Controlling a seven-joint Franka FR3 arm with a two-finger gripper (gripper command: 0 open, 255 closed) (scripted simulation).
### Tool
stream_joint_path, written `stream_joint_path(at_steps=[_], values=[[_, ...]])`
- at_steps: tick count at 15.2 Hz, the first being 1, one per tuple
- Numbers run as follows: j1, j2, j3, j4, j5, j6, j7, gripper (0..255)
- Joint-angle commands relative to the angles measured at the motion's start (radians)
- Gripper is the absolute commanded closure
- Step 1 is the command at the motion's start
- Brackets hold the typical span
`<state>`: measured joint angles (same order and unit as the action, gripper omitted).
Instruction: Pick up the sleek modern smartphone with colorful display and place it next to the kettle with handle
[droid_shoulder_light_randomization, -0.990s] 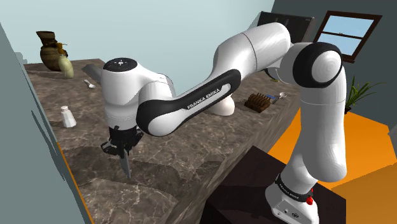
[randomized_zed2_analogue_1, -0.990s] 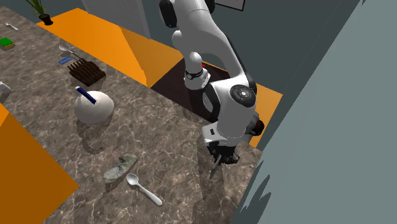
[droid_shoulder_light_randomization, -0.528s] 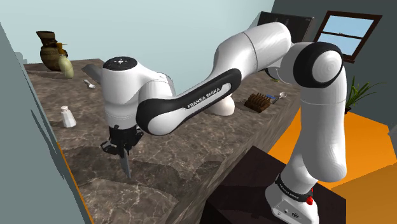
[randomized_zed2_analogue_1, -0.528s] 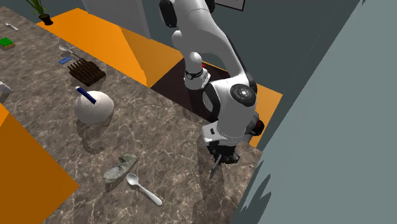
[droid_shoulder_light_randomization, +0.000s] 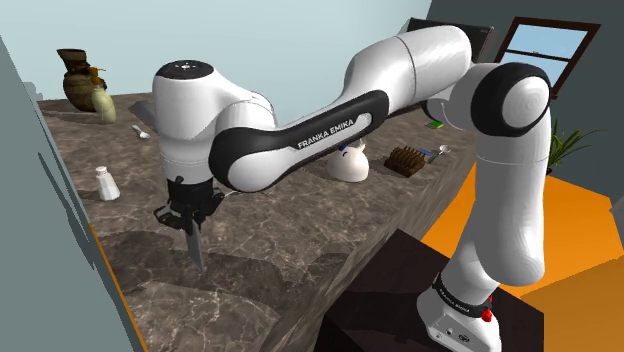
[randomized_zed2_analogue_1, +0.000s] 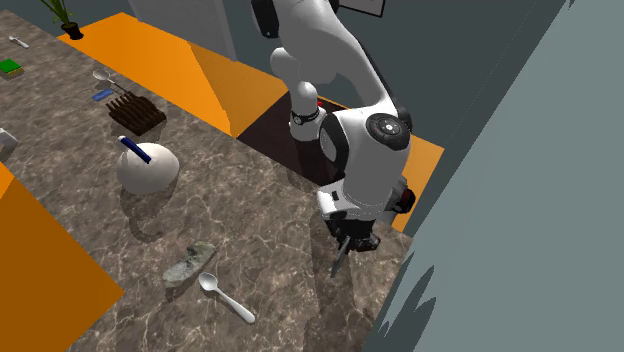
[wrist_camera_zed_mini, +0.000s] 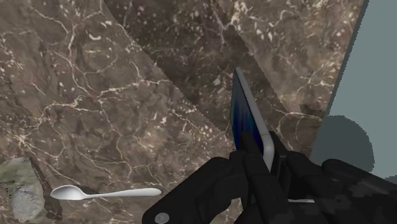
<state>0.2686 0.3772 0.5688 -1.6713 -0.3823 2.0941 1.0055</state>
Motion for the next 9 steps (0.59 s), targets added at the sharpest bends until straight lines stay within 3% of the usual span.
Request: stream_joint_path(at_steps=[1,9], values=[[0.0,-0.008,0.004,0.016,0.008,-0.022,-0.007,255],[0.0,-0.031,0.014,0.092,0.033,-0.115,-0.033,255]])
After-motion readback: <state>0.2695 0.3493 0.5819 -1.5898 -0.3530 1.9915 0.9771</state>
